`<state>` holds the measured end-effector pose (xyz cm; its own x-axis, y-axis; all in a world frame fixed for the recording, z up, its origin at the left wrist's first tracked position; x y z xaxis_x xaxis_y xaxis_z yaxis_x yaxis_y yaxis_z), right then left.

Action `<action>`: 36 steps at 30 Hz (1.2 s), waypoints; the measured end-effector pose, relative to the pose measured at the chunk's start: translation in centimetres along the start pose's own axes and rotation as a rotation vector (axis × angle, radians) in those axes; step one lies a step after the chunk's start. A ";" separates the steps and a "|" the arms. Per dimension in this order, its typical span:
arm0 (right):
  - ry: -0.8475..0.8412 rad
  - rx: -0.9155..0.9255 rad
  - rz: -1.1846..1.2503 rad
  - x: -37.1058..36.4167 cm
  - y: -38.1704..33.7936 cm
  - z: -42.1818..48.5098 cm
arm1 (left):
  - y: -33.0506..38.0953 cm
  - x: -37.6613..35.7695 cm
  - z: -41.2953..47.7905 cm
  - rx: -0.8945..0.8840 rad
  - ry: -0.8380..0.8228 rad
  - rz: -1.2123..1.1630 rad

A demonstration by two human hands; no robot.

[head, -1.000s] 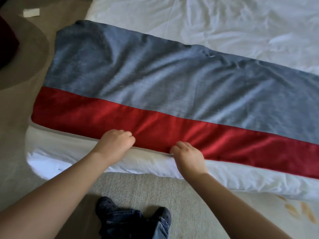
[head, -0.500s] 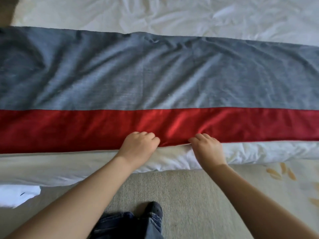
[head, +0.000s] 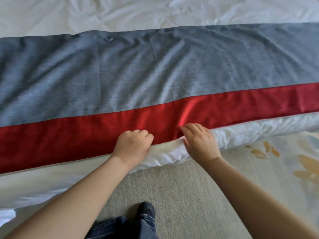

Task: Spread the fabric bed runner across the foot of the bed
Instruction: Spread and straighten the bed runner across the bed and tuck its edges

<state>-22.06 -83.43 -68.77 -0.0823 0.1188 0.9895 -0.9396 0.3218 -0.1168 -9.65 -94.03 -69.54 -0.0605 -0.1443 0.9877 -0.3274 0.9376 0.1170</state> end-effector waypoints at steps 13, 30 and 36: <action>-0.279 0.035 -0.201 -0.4 4.3 -1.8 | 5.8 -0.9 3.3 -0.103 -0.070 0.055; -0.211 -0.106 -0.055 2.1 -2.1 12.5 | -11.3 6.2 7.0 0.131 0.097 -0.040; -0.215 -0.062 -0.044 1.2 -7.6 23.3 | -19.0 8.3 10.8 0.162 0.127 -0.082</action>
<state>-22.74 -107.66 -64.71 -0.1166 -0.0977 0.9884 -0.9222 0.3800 -0.0712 -14.13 -116.46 -64.69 0.0886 -0.1676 0.9819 -0.4740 0.8599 0.1895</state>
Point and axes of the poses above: each hand's wrist, its own z-axis towards the middle knuckle, its own x-axis out of the back of the hand, y = z × x, the point moved 7 cm from there along z, towards the middle knuckle, and after that the axes turned 2 degrees about -y, right-handed, at the moved point
